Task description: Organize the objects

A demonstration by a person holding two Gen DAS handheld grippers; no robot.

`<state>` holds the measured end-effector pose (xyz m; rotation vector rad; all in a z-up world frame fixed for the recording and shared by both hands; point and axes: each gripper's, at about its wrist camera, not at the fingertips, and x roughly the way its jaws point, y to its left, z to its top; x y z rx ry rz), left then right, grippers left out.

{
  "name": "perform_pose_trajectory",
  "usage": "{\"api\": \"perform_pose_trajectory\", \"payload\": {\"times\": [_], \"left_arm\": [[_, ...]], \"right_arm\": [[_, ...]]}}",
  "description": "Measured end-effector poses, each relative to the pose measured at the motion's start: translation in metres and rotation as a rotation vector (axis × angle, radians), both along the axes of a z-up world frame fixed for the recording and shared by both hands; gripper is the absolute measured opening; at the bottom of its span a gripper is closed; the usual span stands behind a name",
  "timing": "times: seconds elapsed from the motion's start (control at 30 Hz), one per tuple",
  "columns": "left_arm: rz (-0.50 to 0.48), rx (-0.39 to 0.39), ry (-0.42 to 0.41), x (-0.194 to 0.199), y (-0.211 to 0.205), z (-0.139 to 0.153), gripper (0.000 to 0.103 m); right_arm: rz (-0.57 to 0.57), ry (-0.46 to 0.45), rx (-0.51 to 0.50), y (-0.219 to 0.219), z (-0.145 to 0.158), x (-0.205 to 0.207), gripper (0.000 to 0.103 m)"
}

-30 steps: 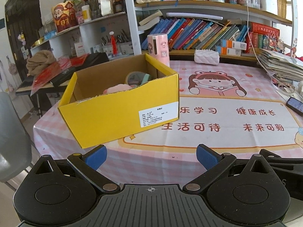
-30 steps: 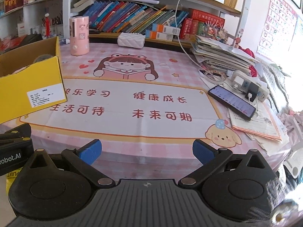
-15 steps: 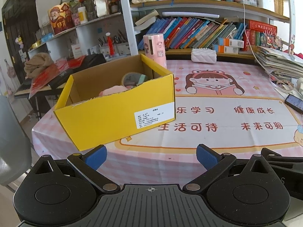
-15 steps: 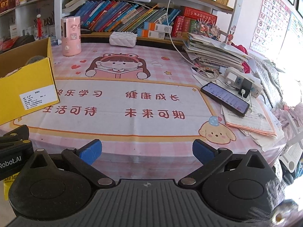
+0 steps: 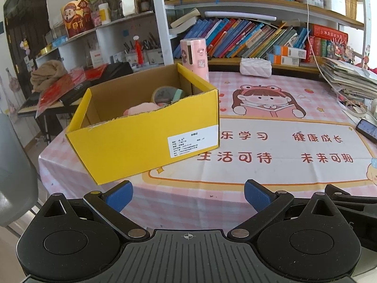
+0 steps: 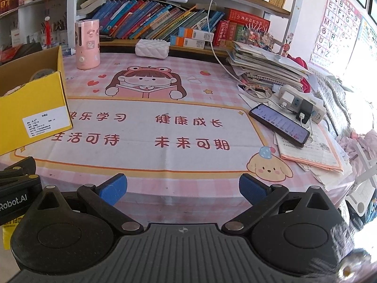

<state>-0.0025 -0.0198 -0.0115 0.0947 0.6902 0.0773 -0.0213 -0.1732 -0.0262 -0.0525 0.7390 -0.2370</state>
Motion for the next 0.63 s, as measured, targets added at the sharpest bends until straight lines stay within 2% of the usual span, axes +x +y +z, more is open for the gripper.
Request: {"api": "perform_pose_trajectory", "payload": {"times": [0.63], "left_arm": [[0.008, -0.018, 0.010, -0.0005, -0.0008, 0.0021, 0.101]], "right_arm": [[0.003, -0.002, -0.001, 0.0011, 0.0019, 0.0015, 0.102]]}}
